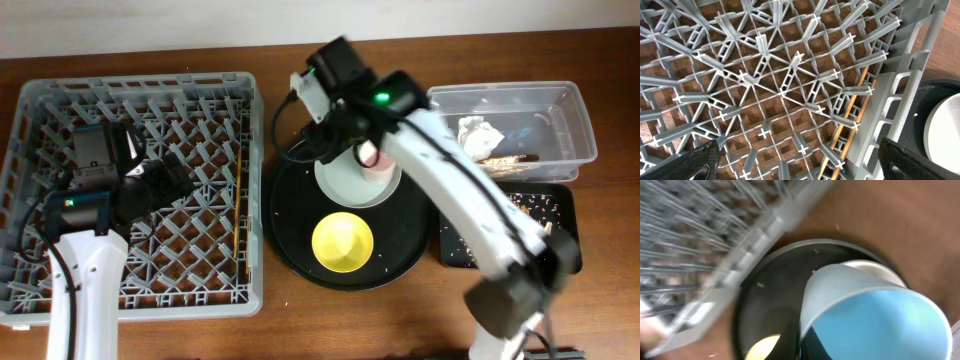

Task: Sort waste into correct bins and load items into the dishwasher rack
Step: 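Lift the blue cup and tilt it toward the left gripper, then close the left gripper on the blue cup held by the right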

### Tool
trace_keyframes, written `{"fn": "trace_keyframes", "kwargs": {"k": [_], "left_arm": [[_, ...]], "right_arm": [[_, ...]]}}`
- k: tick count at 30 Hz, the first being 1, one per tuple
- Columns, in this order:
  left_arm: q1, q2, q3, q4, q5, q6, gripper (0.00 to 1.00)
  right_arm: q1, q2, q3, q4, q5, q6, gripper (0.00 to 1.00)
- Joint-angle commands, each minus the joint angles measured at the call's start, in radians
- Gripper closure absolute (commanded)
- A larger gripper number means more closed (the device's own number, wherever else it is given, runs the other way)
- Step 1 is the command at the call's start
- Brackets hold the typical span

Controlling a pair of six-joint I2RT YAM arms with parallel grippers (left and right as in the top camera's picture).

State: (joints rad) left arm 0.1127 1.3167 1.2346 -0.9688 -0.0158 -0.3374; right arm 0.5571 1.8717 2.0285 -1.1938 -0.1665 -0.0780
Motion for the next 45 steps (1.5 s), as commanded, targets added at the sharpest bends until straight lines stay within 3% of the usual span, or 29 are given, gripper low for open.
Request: {"fn": "trace_keyframes", "kwargs": {"k": [1, 7, 11, 12, 14, 16, 18, 19, 21, 25, 32, 45], "left_arm": [[0.003, -0.014, 0.008, 0.002, -0.007, -0.01, 0.01], [0.003, -0.014, 0.008, 0.002, -0.007, -0.01, 0.01], [0.003, -0.014, 0.008, 0.032, 0.058, -0.014, 0.01], [0.003, -0.016, 0.008, 0.017, 0.178, -0.01, 0.01], [0.003, -0.016, 0.008, 0.035, 0.443, 0.129, 0.01], [0.003, -0.016, 0.008, 0.051, 0.914, 0.383, 0.01], [0.003, -0.016, 0.008, 0.049, 1.304, 0.528, 0.01], [0.003, -0.016, 0.008, 0.052, 1.439, 0.552, 0.01], [0.003, -0.016, 0.008, 0.06, 1.563, 0.554, 0.01], [-0.044, -0.017, 0.008, 0.058, 1.59, 0.545, 0.01], [-0.169, -0.017, 0.008, 0.129, 1.59, 0.545, 0.01], [-0.24, -0.022, 0.008, 0.156, 1.59, 0.545, 0.01]], "right_arm": [[-0.025, -0.179, 0.041, -0.076, -0.12, 0.007, 0.96], [-0.2, -0.343, 0.041, -0.217, -0.332, -0.003, 0.96], [-0.302, -0.338, 0.036, -0.34, -0.571, -0.178, 0.96], [-0.322, -0.334, 0.034, -0.385, -0.644, -0.255, 0.96], [-0.345, -0.333, 0.033, -0.421, -0.699, -0.317, 0.96], [-0.36, -0.333, 0.033, -0.435, -0.716, -0.341, 0.96], [-0.362, -0.333, 0.033, -0.446, -0.759, -0.373, 0.96], [-0.362, -0.333, 0.032, -0.451, -0.797, -0.396, 0.96], [-0.361, -0.332, 0.019, -0.451, -0.871, -0.428, 0.96], [-0.361, -0.33, -0.055, -0.441, -0.983, -0.536, 0.96], [-0.361, -0.316, -0.152, -0.335, -1.311, -0.547, 0.96], [-0.236, -0.285, -0.195, -0.327, -1.287, -0.626, 0.96]]}}
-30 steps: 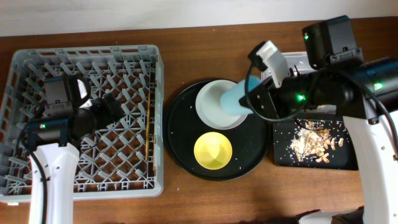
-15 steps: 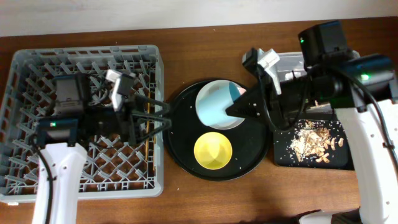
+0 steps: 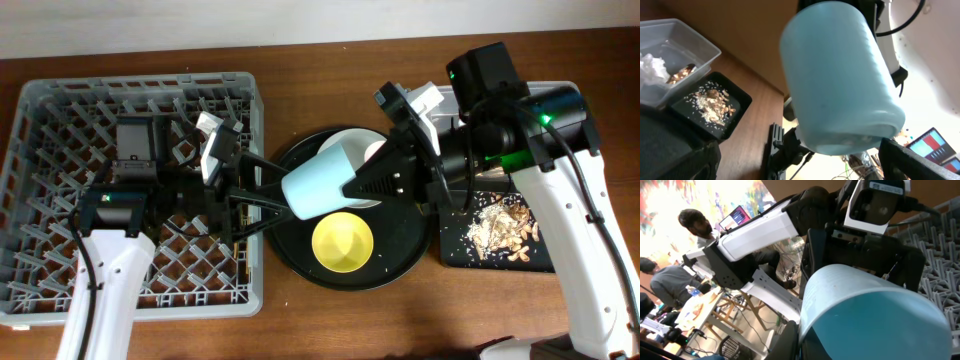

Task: Sort waste into correct bins and load items into the dishwasher rack
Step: 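Close the left gripper on the blue cup held by the right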

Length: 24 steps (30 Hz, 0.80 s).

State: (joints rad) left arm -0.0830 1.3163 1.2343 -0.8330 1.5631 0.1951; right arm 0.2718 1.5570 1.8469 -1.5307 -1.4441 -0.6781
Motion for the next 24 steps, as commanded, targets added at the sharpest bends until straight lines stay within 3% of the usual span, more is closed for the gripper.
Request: {"fn": "trace_keyframes", "kwargs": {"k": [1, 17, 24], "left_arm": [[-0.051, -0.023, 0.008, 0.029, 0.011, 0.012, 0.01], [-0.051, -0.082, 0.008, 0.077, 0.011, 0.012, 0.01], [-0.045, -0.082, 0.008, 0.117, 0.011, 0.012, 0.01]], "right_arm": [[0.057, 0.039, -0.014, 0.01, -0.006, -0.026, 0.96], [0.055, 0.112, -0.051, 0.047, 0.081, -0.025, 0.96], [-0.109, 0.112, -0.051, 0.012, -0.02, 0.008, 0.96]]}}
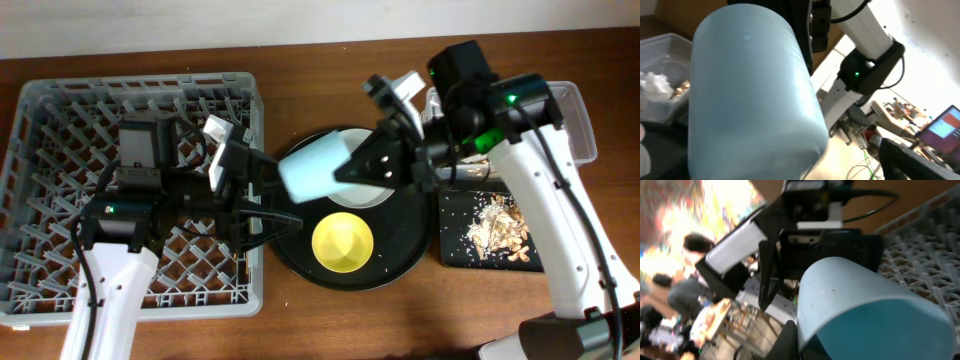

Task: Sort waste into correct bins and load items into the dishwasher rack
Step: 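Close the left gripper on the blue cup held by the right, then open the right gripper and carry the blue cup left over the rack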

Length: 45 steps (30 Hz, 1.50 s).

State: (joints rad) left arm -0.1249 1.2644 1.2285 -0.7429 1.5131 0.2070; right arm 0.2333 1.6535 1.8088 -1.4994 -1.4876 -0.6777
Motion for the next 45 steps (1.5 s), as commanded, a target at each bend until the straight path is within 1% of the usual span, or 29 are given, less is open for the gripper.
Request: {"fn": "trace_keyframes", "kwargs": {"k": [1, 6, 9, 10, 12, 13, 14, 16, 18, 20, 22, 24, 32, 36, 42, 45], "left_arm": [[-0.003, -0.03, 0.014, 0.043, 0.058, 0.0, 0.01], [-0.003, -0.03, 0.014, 0.079, 0.051, 0.0, 0.01], [-0.003, -0.03, 0.014, 0.093, 0.04, 0.0, 0.01], [-0.003, -0.03, 0.014, 0.092, -0.009, -0.002, 0.01], [-0.003, -0.03, 0.014, 0.093, -0.235, -0.073, 0.01], [-0.003, -0.03, 0.014, 0.098, -0.274, -0.083, 0.01], [-0.003, -0.03, 0.014, 0.106, -0.282, -0.082, 0.01], [-0.003, -0.03, 0.014, 0.153, -0.281, -0.097, 0.01], [-0.003, -0.03, 0.014, 0.238, -0.278, -0.186, 0.01], [-0.003, -0.03, 0.014, 0.281, -0.249, -0.235, 0.01], [-0.003, -0.03, 0.014, 0.311, -0.148, -0.238, 0.01], [-0.003, -0.03, 0.014, 0.314, -0.093, -0.237, 0.01], [-0.006, -0.03, 0.014, 0.3, -0.095, -0.237, 0.01], [-0.01, -0.03, 0.014, 0.285, -0.095, -0.236, 0.01], [-0.097, -0.03, 0.014, 0.282, -0.095, -0.214, 0.02], [-0.114, -0.03, 0.014, 0.283, -0.096, -0.214, 0.05]], "right_arm": [[-0.077, 0.016, -0.013, -0.035, 0.011, 0.008, 0.96], [-0.033, 0.016, -0.024, -0.067, -0.003, -0.008, 0.96], [-0.011, 0.016, -0.032, -0.067, -0.064, -0.029, 0.96], [-0.013, 0.015, -0.031, -0.066, -0.064, -0.029, 0.96], [-0.046, 0.014, -0.031, -0.084, -0.064, -0.028, 0.96], [-0.056, 0.014, -0.031, -0.091, -0.064, -0.029, 0.96], [-0.06, 0.014, -0.031, -0.098, -0.064, -0.029, 0.96], [-0.059, 0.014, -0.031, -0.112, -0.064, -0.029, 0.96], [-0.056, 0.014, -0.031, -0.111, -0.064, -0.029, 0.96], [-0.056, 0.014, -0.031, -0.109, -0.064, -0.03, 0.96], [-0.055, 0.014, -0.031, -0.109, -0.064, -0.045, 0.96], [-0.05, 0.014, -0.031, -0.109, -0.064, -0.048, 0.96], [0.025, 0.012, -0.029, -0.119, -0.065, -0.047, 0.96], [0.028, 0.007, -0.005, -0.117, -0.064, -0.047, 0.96], [0.029, 0.007, 0.023, -0.112, -0.064, -0.048, 0.96], [0.028, 0.007, 0.023, -0.109, -0.064, -0.048, 0.96]]}}
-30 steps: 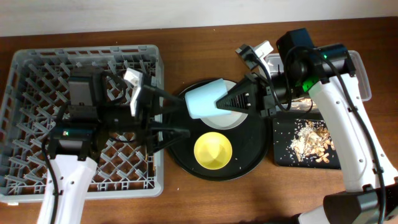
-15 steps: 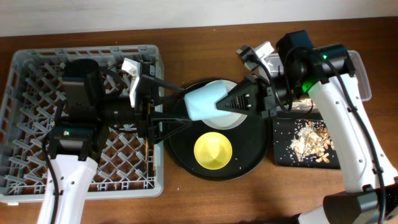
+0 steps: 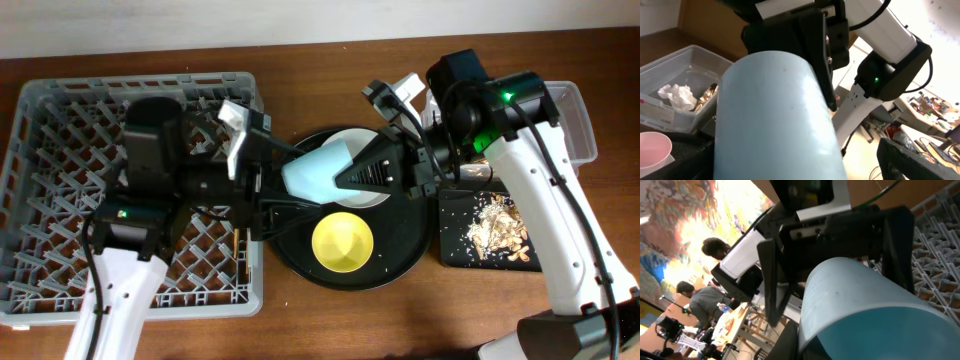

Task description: Sort waste into correct bins and load items into the dishwasher rack

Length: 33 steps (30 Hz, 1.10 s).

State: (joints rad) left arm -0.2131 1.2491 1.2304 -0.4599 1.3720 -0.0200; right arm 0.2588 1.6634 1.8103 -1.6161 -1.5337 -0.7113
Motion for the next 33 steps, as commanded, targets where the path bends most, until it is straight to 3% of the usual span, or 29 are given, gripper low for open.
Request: {"fn": "trace_keyframes", "kwargs": {"k": [1, 4, 8, 13, 18, 19, 20, 22, 25, 27, 30, 33], "left_arm": [[-0.026, -0.014, 0.012, 0.0, 0.045, 0.013, 0.06], [-0.026, -0.014, 0.012, 0.0, 0.042, 0.013, 0.11], [-0.024, -0.014, 0.012, -0.001, 0.008, 0.013, 0.46], [-0.016, -0.014, 0.012, -0.001, -0.077, 0.012, 0.48], [0.121, -0.015, 0.012, -0.053, -0.079, -0.031, 0.52], [0.187, -0.014, 0.012, -0.109, -0.097, -0.033, 0.53], [0.232, -0.014, 0.012, -0.161, -0.136, -0.033, 0.53], [0.299, -0.014, 0.012, -0.269, -0.271, -0.033, 0.53], [0.368, -0.014, 0.012, -0.499, -0.745, -0.034, 0.54], [0.367, -0.014, 0.012, -0.575, -0.939, -0.056, 0.54], [0.367, -0.011, 0.012, -0.657, -1.159, -0.097, 0.54], [0.367, -0.002, 0.012, -0.703, -1.27, -0.101, 0.54]], "right_arm": [[0.003, -0.003, 0.021, 0.008, -0.018, -0.015, 0.96], [0.003, -0.003, 0.021, 0.008, -0.018, -0.016, 0.96], [0.003, -0.003, 0.021, 0.009, -0.018, -0.018, 0.96], [0.0, -0.003, 0.021, 0.008, -0.018, -0.018, 0.83], [-0.093, -0.003, 0.021, 0.007, -0.015, -0.007, 0.34], [-0.13, -0.003, 0.021, 0.007, 0.01, 0.014, 0.09], [-0.155, -0.003, 0.021, 0.003, 0.047, 0.025, 0.01], [-0.191, -0.003, 0.021, -0.004, 0.16, 0.064, 0.01], [-0.207, -0.003, 0.021, -0.004, 0.494, 0.19, 0.01], [-0.204, -0.002, 0.02, -0.004, 0.639, 0.256, 0.01], [-0.204, -0.002, 0.008, 0.0, 0.776, 0.341, 0.01], [-0.204, -0.002, -0.014, 0.0, 0.811, 0.354, 0.01]]}}
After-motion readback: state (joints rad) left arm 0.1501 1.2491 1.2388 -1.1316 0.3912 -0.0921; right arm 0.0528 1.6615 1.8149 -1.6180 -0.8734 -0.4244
